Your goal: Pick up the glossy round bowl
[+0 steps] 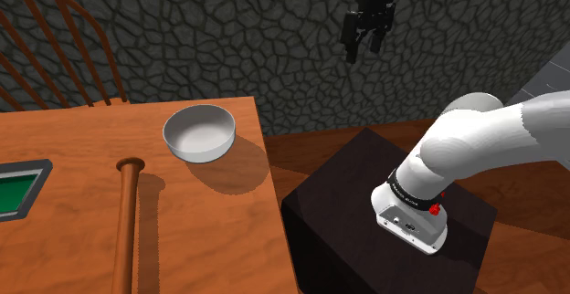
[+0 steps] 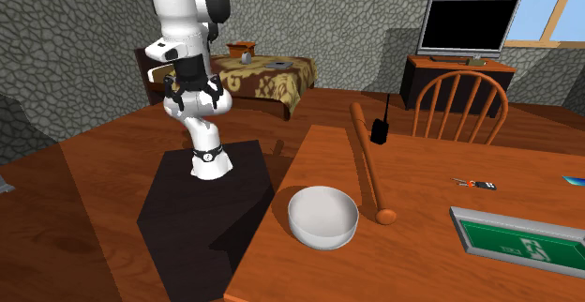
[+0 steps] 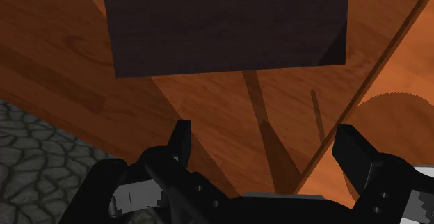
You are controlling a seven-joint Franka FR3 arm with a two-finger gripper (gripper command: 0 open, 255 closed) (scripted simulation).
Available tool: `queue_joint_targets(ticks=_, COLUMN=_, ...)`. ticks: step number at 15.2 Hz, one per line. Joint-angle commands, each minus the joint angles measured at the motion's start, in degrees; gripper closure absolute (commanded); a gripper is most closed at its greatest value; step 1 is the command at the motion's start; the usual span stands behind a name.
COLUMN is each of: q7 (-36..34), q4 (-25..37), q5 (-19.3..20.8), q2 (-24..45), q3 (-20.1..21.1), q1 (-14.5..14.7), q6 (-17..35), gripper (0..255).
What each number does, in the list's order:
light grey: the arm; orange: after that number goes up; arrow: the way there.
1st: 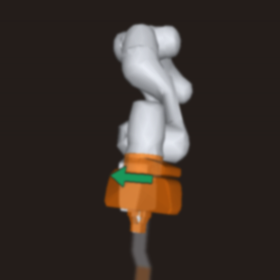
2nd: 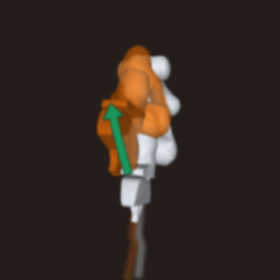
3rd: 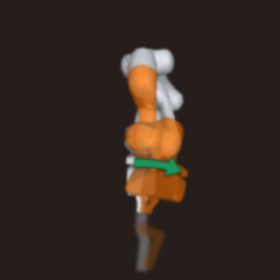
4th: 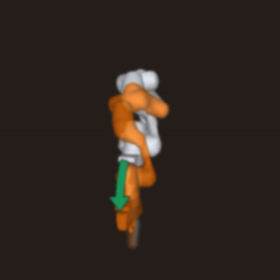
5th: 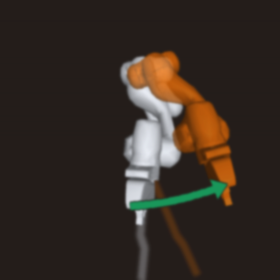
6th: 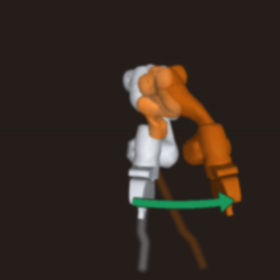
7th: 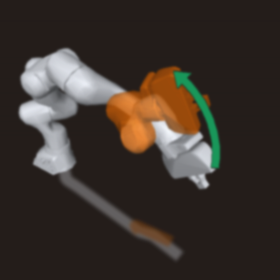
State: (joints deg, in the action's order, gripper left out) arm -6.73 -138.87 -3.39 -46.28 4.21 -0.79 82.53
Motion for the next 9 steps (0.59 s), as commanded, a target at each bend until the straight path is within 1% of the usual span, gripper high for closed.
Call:
queue_joint_targets(ticks=1, q7=0.0, q4=0.0, q5=0.0, q2=0.0, q3=0.0, q1=0.0, q6=0.0, gripper=0)
queue_joint_targets(ticks=5, q7=-2.46, q4=-2.41, q5=-2.45, q2=4.16, q3=2.89, q1=0.95, q6=8.21, gripper=0)
queue_joint_targets(ticks=9, q7=-4.81, q4=-3.52, q5=-4.42, q2=9.63, q3=5.83, q1=1.8, q6=16.5, gripper=0)
